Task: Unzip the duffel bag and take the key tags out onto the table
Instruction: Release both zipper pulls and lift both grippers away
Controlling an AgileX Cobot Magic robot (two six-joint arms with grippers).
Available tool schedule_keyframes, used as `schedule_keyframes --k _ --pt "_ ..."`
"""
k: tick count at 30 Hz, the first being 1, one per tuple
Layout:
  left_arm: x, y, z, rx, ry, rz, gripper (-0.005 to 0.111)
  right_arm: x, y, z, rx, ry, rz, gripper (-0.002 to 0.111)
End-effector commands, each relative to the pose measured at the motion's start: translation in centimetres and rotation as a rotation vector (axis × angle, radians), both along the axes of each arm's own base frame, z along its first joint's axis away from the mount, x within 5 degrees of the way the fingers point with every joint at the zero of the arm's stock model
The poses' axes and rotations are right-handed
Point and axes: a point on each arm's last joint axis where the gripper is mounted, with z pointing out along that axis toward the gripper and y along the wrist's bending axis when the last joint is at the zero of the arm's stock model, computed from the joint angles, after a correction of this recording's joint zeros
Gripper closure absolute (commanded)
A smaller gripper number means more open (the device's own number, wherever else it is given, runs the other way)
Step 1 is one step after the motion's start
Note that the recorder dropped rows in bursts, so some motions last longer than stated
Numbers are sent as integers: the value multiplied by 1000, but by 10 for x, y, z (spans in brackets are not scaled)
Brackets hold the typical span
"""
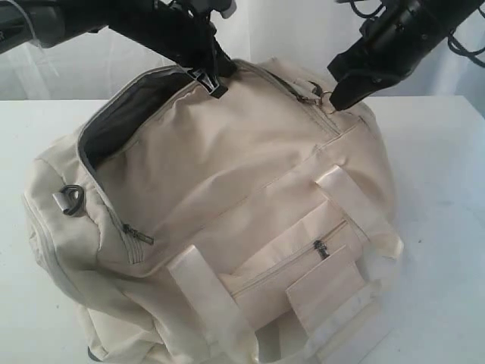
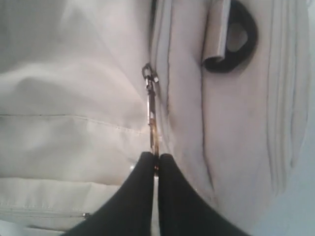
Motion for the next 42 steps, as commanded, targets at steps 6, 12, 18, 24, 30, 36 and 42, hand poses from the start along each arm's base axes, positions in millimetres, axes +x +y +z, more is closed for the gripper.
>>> schedule_keyframes --k 6,12,18,24,30,36,42 --pt "5 11 0 16 -8 26 107 -39 -25 -8 -127 72 -67 108" --pt "4 10 -1 14 8 18 107 -52 -41 -14 -240 98 -191 108" --pt "2 8 0 -20 34 12 105 -48 -39 -24 -231 68 -160 107" --pt "-3 7 -2 -8 87 -22 76 -39 -37 -34 -223 44 -175 77" --pt "-12 9 14 -24 91 -45 45 -37 -39 -31 -230 7 -184 47" --pt "-43 18 62 -36 70 -97 44 -50 -43 1 -170 -109 -237 50" --pt "-81 33 82 38 286 -101 45 -82 -49 32 -126 -109 -253 54"
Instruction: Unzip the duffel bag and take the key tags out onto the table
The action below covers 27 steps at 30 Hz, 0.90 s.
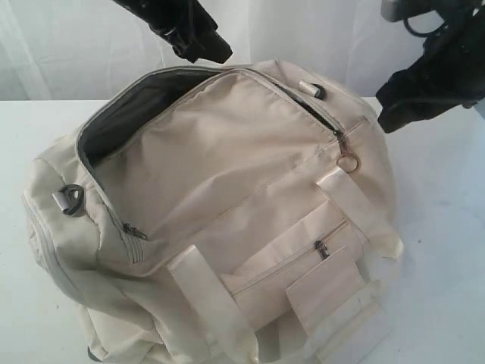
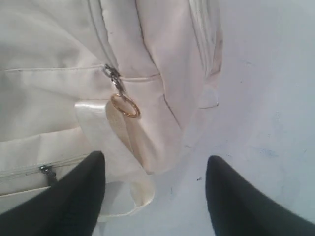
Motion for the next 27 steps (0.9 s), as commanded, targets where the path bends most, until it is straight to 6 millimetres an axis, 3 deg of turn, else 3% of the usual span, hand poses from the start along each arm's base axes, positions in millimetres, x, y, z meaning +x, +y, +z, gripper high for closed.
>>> schedule_keyframes --k 1,6,11,16,23,27 --pt "-25 12 9 89 179 14 46 -27 -8 22 21 17 -11 55" --pt "-28 25 -3 231 296 116 48 -54 -14 26 29 57 3 59" --pt "-22 27 -13 268 322 168 48 -69 -19 14 46 0 -17 60" --pt "-4 20 -32 258 299 189 48 -79 -22 1 48 -7 -28 60" --pt "17 13 -67 301 287 149 47 -82 -23 6 58 -43 -30 60" --pt "27 15 -78 343 238 183 47 -84 -23 8 61 -49 -30 60"
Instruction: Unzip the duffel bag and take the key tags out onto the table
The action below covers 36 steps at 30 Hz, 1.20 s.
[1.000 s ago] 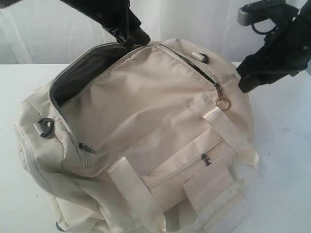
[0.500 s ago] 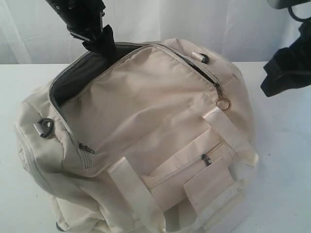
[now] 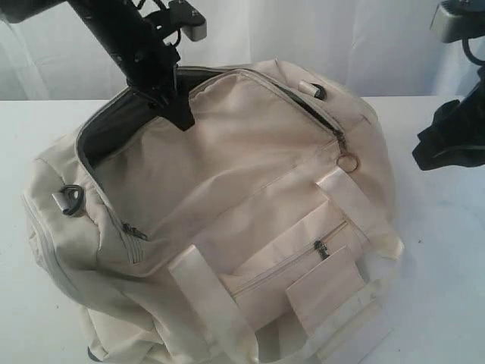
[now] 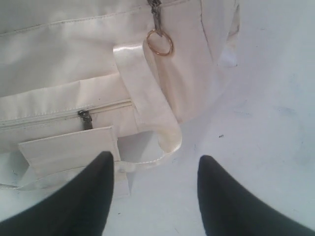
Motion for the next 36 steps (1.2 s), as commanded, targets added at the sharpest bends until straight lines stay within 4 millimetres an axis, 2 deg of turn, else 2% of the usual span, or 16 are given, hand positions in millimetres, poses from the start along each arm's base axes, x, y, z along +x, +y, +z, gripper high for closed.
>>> schedule_keyframes --k 1,8,15,17,19,21,26,36 --pt "8 1 -7 37 -46 8 47 -2 -2 2 10 -9 -13 60" --pt "18 -2 -9 6 -129 26 37 -5 -2 5 25 -19 -16 60" --pt "28 -5 -39 41 -78 31 35 -6 -3 6 27 -26 -17 60" --pt "29 -6 -42 40 -72 35 37 -6 -3 6 27 -26 -17 60" --pt "29 -6 -42 24 -60 54 44 -6 -3 6 26 -24 -17 60" --pt "28 -7 -41 14 -48 55 57 -6 -3 6 24 -17 -15 60" --pt "21 -10 -33 -11 29 34 107 -6 -3 6 24 -17 -15 60" --pt "-11 -13 15 -143 141 -56 107 -6 -3 6 21 -19 -15 60"
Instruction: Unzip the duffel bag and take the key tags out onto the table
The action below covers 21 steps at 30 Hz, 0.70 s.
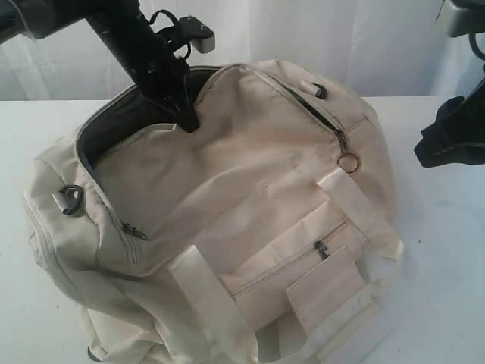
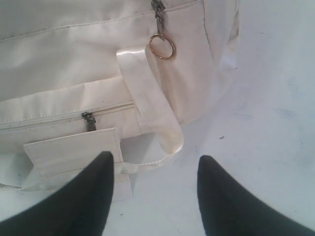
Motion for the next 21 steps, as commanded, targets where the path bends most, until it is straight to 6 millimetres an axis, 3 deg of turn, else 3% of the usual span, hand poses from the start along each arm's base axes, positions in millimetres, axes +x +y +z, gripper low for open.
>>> schedule_keyframes --k 1,9,21 --pt "-25 -2 34 -106 75 -57 107 -2 -2 1 9 -4 -12 60" --pt "-56 -29 79 -568 272 -142 107 -1 -2 2 13 -15 -15 60" --pt "-109 -89 74 -387 461 -12 107 9 -1 10 48 -144 -43 60"
